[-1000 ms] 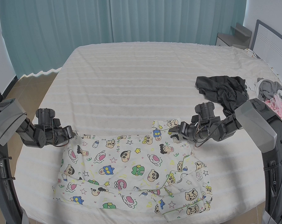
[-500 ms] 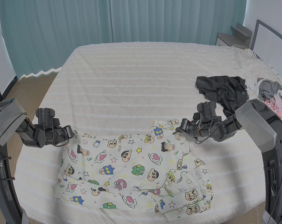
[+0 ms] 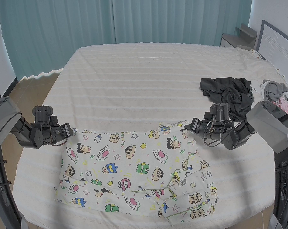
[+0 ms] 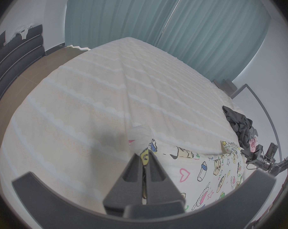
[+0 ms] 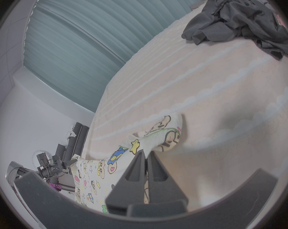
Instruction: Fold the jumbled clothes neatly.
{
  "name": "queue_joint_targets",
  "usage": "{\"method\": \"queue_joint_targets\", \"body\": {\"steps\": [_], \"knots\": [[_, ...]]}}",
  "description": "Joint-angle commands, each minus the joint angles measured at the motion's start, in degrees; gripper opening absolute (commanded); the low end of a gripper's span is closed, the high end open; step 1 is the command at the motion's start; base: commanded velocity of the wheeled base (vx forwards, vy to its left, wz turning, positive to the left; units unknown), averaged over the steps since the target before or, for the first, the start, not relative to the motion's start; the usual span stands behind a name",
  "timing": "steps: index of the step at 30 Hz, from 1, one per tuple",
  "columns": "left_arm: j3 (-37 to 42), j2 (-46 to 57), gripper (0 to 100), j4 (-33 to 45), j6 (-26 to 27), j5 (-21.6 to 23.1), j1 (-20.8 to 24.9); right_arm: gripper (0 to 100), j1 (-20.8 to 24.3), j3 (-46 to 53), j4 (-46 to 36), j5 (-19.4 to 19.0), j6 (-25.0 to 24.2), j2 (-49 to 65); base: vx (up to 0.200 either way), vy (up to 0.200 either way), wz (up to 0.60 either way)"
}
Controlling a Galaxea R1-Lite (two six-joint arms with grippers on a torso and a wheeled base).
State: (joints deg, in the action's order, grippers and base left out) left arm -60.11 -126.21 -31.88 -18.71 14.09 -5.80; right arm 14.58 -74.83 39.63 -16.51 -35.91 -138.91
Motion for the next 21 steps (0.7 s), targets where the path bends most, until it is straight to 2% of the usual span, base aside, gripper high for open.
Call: {"method": "queue_joint_targets", "body": {"steps": [1,8,17,21], "knots": [[0.35,1.4,0,-0.03,-0.01,-0.82,-0.09,0,-0.08,1.96,1.33,-0.02,0.05,2.24,0.0,0.0,0.0],[2.81,2.63,0,-0.2,0.26,-0.65,-0.35,0,-0.08,7.15,3.26,-0.9,0.49,5.58,0.0,0.0,0.0],[7.38,6.59,0,-0.29,0.78,-0.21,-0.35,0,-0.08,19.45,8.71,-4.06,4.36,11.82,0.0,0.0,0.0],[9.84,7.91,0,-0.38,2.19,-0.21,-0.35,0,0.01,24.29,10.82,-4.15,6.03,13.93,0.0,0.0,0.0]]}}
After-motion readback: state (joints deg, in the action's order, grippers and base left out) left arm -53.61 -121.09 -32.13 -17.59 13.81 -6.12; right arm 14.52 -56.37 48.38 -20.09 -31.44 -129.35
